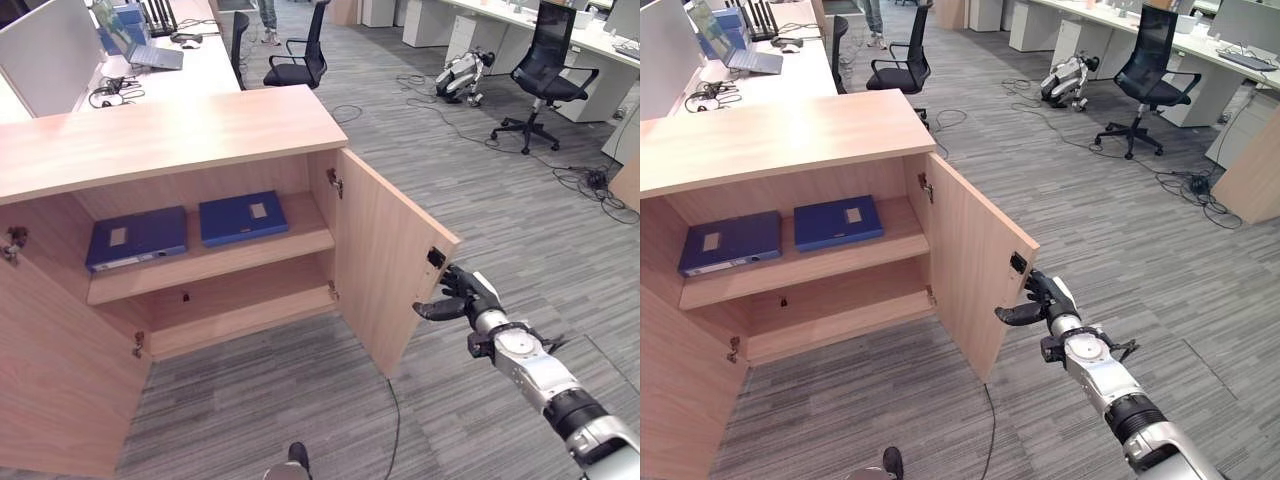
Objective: Put the empty folder in the office cabinet
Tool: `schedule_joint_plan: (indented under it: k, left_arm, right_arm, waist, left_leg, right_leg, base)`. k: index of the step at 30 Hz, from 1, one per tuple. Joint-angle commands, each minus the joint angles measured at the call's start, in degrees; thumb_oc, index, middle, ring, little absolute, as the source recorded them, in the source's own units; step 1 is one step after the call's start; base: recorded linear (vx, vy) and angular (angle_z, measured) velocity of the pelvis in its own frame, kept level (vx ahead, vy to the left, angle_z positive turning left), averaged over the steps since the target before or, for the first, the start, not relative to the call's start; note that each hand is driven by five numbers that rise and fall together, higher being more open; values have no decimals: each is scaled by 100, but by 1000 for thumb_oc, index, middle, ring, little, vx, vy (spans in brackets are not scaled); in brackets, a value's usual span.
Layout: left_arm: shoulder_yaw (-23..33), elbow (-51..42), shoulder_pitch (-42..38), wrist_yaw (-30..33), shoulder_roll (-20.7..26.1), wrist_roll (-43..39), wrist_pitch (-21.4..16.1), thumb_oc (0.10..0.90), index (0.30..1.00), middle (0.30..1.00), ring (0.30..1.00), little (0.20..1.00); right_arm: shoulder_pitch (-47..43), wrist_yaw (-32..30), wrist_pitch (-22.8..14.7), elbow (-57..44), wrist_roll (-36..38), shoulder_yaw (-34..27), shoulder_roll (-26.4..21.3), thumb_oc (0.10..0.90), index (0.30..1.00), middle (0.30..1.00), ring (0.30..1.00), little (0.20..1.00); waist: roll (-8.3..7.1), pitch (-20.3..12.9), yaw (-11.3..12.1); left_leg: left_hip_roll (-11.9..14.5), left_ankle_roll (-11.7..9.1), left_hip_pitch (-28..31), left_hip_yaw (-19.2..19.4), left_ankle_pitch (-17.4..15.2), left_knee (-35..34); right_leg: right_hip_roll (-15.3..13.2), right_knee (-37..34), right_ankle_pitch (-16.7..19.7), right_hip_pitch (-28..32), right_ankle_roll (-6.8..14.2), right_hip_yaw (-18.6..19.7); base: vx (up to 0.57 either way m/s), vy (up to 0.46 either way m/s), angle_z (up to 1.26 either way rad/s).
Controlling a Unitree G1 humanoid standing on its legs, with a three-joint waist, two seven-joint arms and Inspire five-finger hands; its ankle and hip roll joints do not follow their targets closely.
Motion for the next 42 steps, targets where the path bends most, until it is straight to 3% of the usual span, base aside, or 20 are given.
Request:
schedule_joint_plan:
  k: [1,2,4,13,15,16,18,20,22,23,24,25,27,29,31,35,37,40,41,42]
  left_arm:
    - [-241,-20,-85,1,250,86,-78,800,900,900,900,900]
    - [-240,-21,-80,0,252,87,-77,800,900,900,900,900]
    - [-248,-154,-93,-34,230,36,-130,800,900,900,900,900]
    - [-194,-285,-22,-151,267,-14,-197,800,900,900,900,900]
    - [-161,-279,-2,-149,268,-75,-227,800,900,900,900,900]
    - [-60,-173,75,-160,278,-259,-293,800,900,900,900,900]
    - [-20,-106,104,-163,274,-310,-302,800,900,900,900,900]
    - [43,-24,139,-146,285,-375,-287,800,900,900,900,900]
    - [113,49,157,-75,287,-506,-325,800,900,900,900,900]
    - [113,49,157,-75,287,-506,-325,800,900,900,900,900]
    - [186,20,163,-57,321,-577,-361,800,900,900,900,900]
    - [181,19,167,-57,321,-578,-361,800,900,900,900,900]
    - [192,-87,207,-116,338,-575,-391,800,900,900,900,900]
    - [165,-112,254,-135,317,-535,-390,800,900,900,900,900]
    - [100,-205,247,-204,217,-587,-438,800,900,900,900,900]
    - [106,-211,128,-158,27,-950,-479,800,900,900,900,900]
    - [105,-211,68,-101,-148,-1348,-489,800,900,900,900,900]
    - [255,-121,-36,-65,-254,-1772,-467,800,900,900,900,900]
    - [248,-118,-48,-65,-246,-1777,-468,800,900,900,900,900]
    - [591,-67,129,-494,147,-1823,-307,800,900,900,900,900]
  right_arm:
    - [-1125,1093,-864,-1578,531,562,994,800,900,900,900,900]
    - [-1121,1093,-862,-1581,532,562,995,800,900,900,900,900]
    - [-779,1326,-821,-1650,1029,677,1483,800,900,900,900,900]
    - [-421,1852,-416,-1694,1021,1446,1797,800,900,900,900,900]
    - [-474,1919,-388,-1565,1060,1554,1905,800,900,900,900,900]
    - [-547,1981,-334,-1393,1058,1711,2054,800,900,900,900,900]
    - [-549,1967,-313,-1309,1038,1738,2085,800,900,900,900,900]
    - [-567,1957,-321,-1234,1003,1772,2087,800,900,900,900,900]
    - [-504,1906,-333,-1052,832,1800,2042,800,900,900,900,900]
    - [-504,1906,-333,-1052,832,1800,2042,800,900,900,900,900]
    - [-322,1893,-367,-996,687,1631,1861,800,900,900,900,900]
    - [-315,1894,-367,-999,684,1628,1859,800,900,900,900,900]
    - [43,1768,-421,-728,370,1253,1645,800,900,900,900,900]
    - [185,1708,-416,-561,296,1100,1642,800,900,900,900,900]
    - [589,1479,-374,-163,-223,674,1488,800,900,900,900,900]
    - [1038,1115,-188,956,-1384,281,1614,800,900,900,900,900]
    - [1245,744,-8,2242,-1457,-318,2031,800,900,900,900,900]
    - [1194,312,49,3684,-1322,-1261,2443,800,900,900,900,900]
    - [1170,317,36,3713,-1327,-1275,2454,800,900,900,900,900]
    - [1177,351,57,3964,-1310,-1719,2355,800,900,900,900,900]
  waist:
    - [-201,-195,437]
    - [-203,-199,435]
    - [-187,-171,479]
    - [-99,-5,673]
    - [-72,79,748]
    - [-52,145,892]
    - [-72,154,913]
    - [-130,183,969]
    - [-249,171,1034]
    - [-249,172,1035]
    - [-271,153,1057]
    - [-269,152,1062]
    - [-140,-10,1038]
    - [-76,-109,1032]
    - [38,-258,1052]
    - [20,-369,1069]
    - [-43,-440,1091]
    - [-96,-525,1110]
    - [-111,-514,1112]
    - [-73,-530,1132]
  left_leg:
    - [84,-35,-376,-13,-225,435]
    - [84,-36,-378,-14,-226,437]
    - [106,-46,-412,-44,-202,504]
    - [288,-197,-716,-327,80,1100]
    - [182,-190,-807,-586,57,1197]
    - [-226,-52,-906,-1161,-130,1283]
    - [-254,-51,-899,-1293,-228,1343]
    - [-147,-47,-877,-1360,-290,1441]
    - [301,-54,-512,-1594,-266,765]
    - [300,-54,-510,-1593,-265,763]
    - [797,-229,-458,-1518,-90,291]
    - [803,-238,-440,-1516,-75,264]
    - [1216,-452,-201,-971,232,-597]
    - [1265,-539,-125,-866,262,-773]
    - [1070,-608,-153,-923,166,-804]
    - [437,-356,-125,-1102,-254,-827]
    - [-128,-86,-124,-1246,-552,-867]
    - [-658,147,-62,-1354,-777,-885]
    - [-676,157,-60,-1357,-779,-885]
    - [-832,230,-34,-1419,-846,-885]
  right_leg:
    - [-402,220,-458,229,407,154]
    - [-402,219,-459,229,407,153]
    - [-392,233,-467,224,390,141]
    - [-277,172,-491,315,284,94]
    - [-298,185,-468,292,289,70]
    - [-418,261,-370,176,325,-17]
    - [-458,276,-370,176,338,-36]
    - [-529,311,-363,162,352,-82]
    - [-741,404,-304,-17,510,-286]
    - [-742,404,-304,-17,510,-286]
    - [-850,423,-396,-15,641,-456]
    - [-845,430,-405,-13,636,-454]
    - [-897,472,-460,-12,759,-761]
    - [-905,465,-461,0,790,-862]
    - [-1170,471,-310,57,931,-1120]
    - [-1797,546,14,58,1237,-1381]
    - [-2279,661,267,-30,1484,-1466]
    - [-2745,876,459,-72,1680,-1479]
    - [-2767,890,458,-71,1693,-1483]
    - [-2927,1014,552,-77,1761,-1495]
  base:
    - [-10,-17,-7]
    - [-16,-10,-6]
    - [-33,-20,-4]
    - [-31,-45,10]
    - [-74,38,36]
    - [-64,74,33]
    - [-30,71,27]
    - [7,78,26]
    - [26,150,35]
    - [76,179,38]
    - [63,96,34]
    - [70,153,38]
    - [56,221,73]
    - [98,313,94]
    - [146,525,101]
    - [109,449,66]
    - [141,553,55]
    - [134,367,37]
    - [111,274,23]
    - [198,425,24]
